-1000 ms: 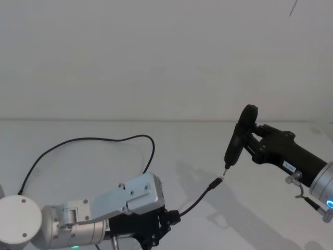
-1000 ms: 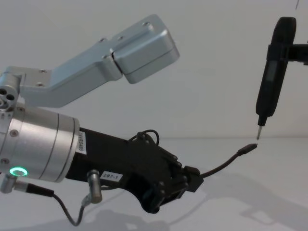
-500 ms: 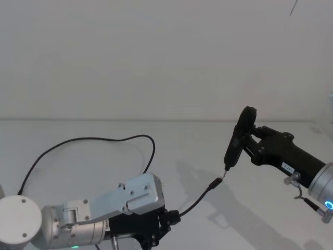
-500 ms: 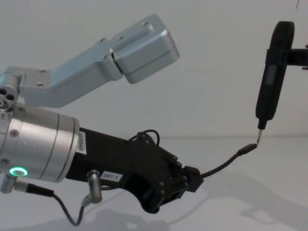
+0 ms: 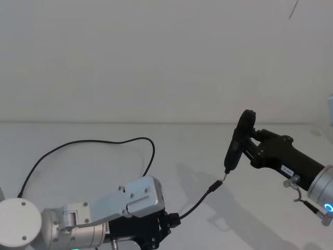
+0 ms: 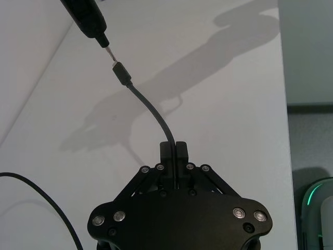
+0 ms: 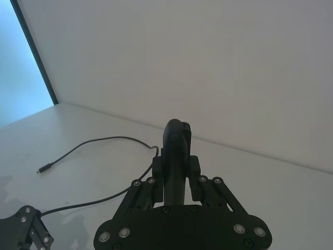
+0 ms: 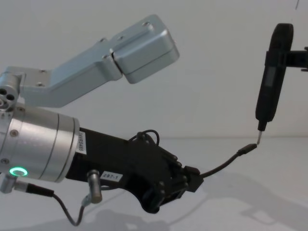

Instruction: Pick up the data cable with the one hand.

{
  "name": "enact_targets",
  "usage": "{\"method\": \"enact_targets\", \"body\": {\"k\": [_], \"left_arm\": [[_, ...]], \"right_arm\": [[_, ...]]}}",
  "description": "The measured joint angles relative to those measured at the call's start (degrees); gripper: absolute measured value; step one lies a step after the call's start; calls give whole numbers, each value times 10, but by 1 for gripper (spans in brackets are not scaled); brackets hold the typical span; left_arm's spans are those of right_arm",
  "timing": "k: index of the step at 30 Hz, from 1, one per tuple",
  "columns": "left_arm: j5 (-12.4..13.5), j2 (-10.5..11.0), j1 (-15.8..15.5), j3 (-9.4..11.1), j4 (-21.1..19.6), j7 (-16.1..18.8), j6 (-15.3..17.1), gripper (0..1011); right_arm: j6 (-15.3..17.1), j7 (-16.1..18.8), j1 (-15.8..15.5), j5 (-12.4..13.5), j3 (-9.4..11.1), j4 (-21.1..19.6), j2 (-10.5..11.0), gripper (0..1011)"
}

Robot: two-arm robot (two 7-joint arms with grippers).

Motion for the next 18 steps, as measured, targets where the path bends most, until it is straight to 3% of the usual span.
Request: {"method": "enact_targets", "body": {"k": [18], "left_arm": [[0,0,0,0,0,0,0,53]], "right_arm": [[1,-2,0,11,-5,-1,9,279]]}}
